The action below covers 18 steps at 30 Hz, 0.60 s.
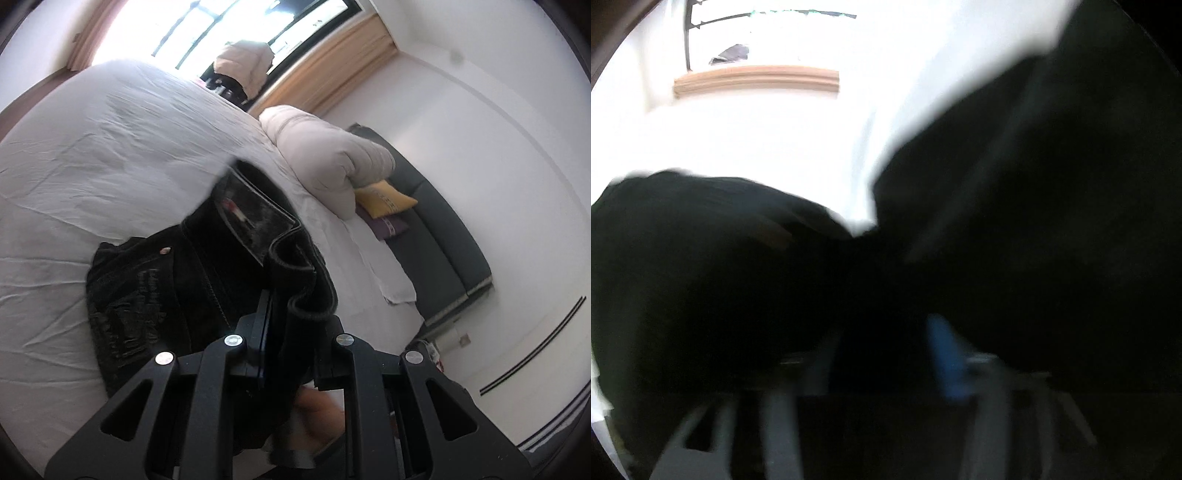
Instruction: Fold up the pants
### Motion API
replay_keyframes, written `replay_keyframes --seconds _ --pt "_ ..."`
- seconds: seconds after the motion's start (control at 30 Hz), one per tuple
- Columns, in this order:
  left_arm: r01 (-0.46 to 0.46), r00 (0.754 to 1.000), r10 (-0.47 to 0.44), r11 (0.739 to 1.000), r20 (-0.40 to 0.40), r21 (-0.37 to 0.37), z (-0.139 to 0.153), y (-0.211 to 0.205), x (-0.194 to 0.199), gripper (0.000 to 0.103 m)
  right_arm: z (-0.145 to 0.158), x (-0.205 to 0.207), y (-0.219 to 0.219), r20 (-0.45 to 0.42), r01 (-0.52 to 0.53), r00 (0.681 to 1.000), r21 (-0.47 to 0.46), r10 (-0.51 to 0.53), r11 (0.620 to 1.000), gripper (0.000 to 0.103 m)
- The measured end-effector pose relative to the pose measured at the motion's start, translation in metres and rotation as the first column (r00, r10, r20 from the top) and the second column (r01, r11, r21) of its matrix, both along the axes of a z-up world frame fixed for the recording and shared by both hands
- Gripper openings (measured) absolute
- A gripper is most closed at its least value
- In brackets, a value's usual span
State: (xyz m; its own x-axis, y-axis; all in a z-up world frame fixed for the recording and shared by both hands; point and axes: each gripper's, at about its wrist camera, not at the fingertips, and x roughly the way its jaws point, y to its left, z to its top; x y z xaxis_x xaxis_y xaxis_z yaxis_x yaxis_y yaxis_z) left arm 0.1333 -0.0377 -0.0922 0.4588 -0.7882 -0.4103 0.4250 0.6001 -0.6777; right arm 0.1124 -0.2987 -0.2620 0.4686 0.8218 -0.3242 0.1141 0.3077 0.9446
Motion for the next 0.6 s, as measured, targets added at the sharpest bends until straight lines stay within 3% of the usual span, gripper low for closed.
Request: replay_keyframes --seconds 0.07,0.1,0.17,0.2,0.3,0.43,0.53,0.6 --pt "0.02 1.0 -0.02 1.0 0.004 0.018 0.0 -0.013 -0.005 0.015 0.021 -0.014 -0.029 0.046 0.061 0.997 -0.09 -0.057 0.994 0.099" --pt "0.027 1.0 -0.027 0.999 -0.001 0.023 -0.001 -0.018 0.001 0.015 0.029 -0.021 -0.044 0.075 0.085 0.994 -0.117 -0.077 0.99 0.103" --pt "0.048 0.999 -0.047 0.998 -0.014 0.035 -0.013 -0.036 0.005 0.015 0.035 -0.033 -0.07 0.103 0.111 0.99 -0.131 -0.098 0.985 0.103" --pt "0.055 0.998 -0.054 0.998 -0.024 0.042 -0.02 -0.054 0.026 0.015 0.036 -0.039 -0.084 0.104 0.133 0.987 -0.125 -0.12 0.983 0.103" --pt "0.092 0.994 -0.087 0.993 -0.064 0.072 -0.043 -0.081 0.022 0.015 0.035 -0.053 -0.126 0.103 0.164 0.982 -0.055 -0.158 0.985 0.103" --pt "0.147 0.989 -0.142 0.973 -0.042 0.175 -0.07 -0.119 0.03 0.015 0.044 -0.066 -0.149 0.16 0.147 0.975 0.062 -0.156 0.987 0.103" --pt "0.167 0.986 -0.165 0.962 -0.025 0.218 -0.081 -0.132 0.024 0.015 0.052 -0.061 -0.148 0.181 0.091 0.979 0.001 -0.09 0.996 0.103" --pt "0.175 0.984 -0.178 0.954 -0.009 0.244 -0.085 -0.137 0.015 0.015 0.046 -0.055 -0.141 0.129 0.047 0.991 -0.044 -0.041 0.998 0.103"
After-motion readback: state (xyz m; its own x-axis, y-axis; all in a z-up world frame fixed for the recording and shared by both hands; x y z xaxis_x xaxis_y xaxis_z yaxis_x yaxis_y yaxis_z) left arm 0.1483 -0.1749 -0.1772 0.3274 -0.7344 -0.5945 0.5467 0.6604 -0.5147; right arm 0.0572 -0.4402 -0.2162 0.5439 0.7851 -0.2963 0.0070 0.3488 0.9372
